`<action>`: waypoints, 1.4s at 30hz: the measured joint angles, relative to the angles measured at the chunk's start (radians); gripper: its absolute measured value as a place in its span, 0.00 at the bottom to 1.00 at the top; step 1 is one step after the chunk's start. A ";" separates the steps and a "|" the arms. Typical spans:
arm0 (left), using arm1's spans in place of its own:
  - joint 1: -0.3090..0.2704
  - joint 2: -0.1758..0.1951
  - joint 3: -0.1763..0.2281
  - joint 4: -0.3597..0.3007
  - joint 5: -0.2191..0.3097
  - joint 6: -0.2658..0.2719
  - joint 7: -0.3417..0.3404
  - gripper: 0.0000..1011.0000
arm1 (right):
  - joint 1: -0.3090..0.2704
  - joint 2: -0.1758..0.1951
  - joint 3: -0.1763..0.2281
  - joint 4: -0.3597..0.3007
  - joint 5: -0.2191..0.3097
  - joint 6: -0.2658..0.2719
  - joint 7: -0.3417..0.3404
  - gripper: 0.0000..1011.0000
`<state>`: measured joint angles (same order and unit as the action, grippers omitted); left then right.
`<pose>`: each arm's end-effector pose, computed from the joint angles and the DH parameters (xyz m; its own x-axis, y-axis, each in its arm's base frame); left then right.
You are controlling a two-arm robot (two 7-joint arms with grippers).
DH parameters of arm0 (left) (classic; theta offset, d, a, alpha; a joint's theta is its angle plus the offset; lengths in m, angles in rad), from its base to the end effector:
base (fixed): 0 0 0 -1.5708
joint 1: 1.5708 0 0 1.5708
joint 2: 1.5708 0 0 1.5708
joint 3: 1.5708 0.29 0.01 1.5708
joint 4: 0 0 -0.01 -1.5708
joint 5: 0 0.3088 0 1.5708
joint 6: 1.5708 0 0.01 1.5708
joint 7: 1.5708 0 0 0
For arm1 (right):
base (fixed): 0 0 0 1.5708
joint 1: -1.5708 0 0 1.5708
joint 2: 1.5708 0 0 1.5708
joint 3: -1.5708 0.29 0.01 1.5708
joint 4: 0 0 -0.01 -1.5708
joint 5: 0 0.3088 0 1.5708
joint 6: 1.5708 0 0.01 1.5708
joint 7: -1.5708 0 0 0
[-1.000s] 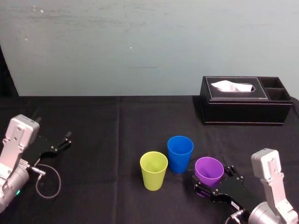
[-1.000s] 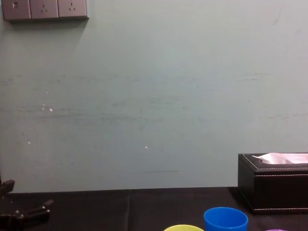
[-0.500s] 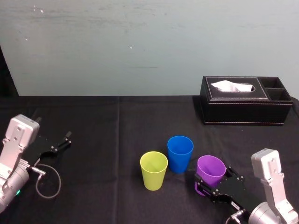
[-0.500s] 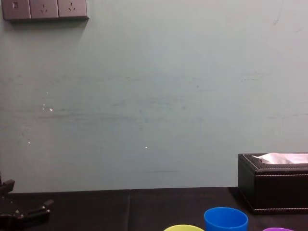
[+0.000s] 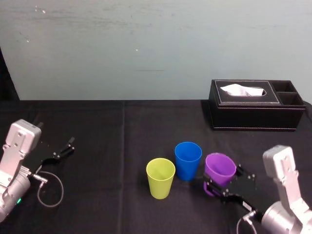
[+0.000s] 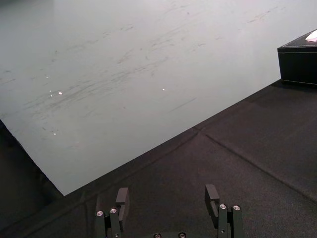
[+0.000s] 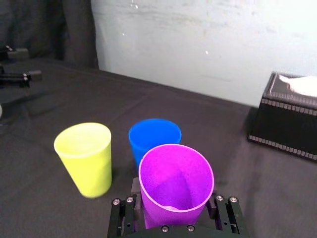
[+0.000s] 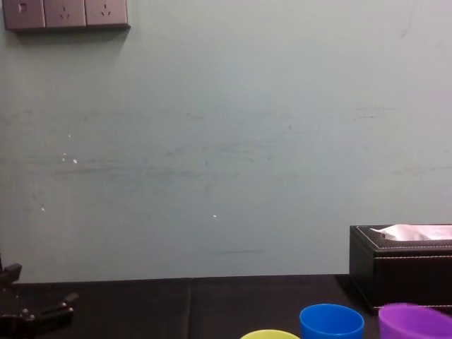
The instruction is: Stack the three plastic cups sequentially using one hand.
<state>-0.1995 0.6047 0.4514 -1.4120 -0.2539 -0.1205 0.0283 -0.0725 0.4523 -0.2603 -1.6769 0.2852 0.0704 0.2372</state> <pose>0.3581 0.0827 -0.3023 0.2923 0.8803 0.3738 -0.9553 0.2873 0.0703 0.2961 -0.0405 -0.2992 0.5015 -0.8605 0.0897 0.8577 0.4810 -0.1816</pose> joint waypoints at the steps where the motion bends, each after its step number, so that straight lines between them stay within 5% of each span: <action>1: 0.000 0.000 0.000 0.000 0.000 0.000 0.000 0.99 | 0.003 0.003 0.003 -0.010 -0.001 0.007 0.003 0.73; 15: 0.000 0.000 0.000 0.000 0.000 0.000 0.000 0.99 | 0.118 0.042 0.044 -0.104 0.035 0.135 0.115 0.73; 28: 0.000 0.000 0.000 0.000 0.000 0.000 0.000 0.99 | 0.265 0.026 -0.015 0.019 0.099 0.165 0.173 0.73; 42: 0.000 0.000 0.000 0.000 0.000 0.000 0.000 0.99 | 0.346 0.014 -0.079 0.109 0.123 0.166 0.186 0.73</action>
<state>-0.1996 0.6047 0.4514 -1.4120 -0.2539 -0.1205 0.0283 0.2730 0.4660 -0.3390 -1.5676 0.4078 0.2359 0.4235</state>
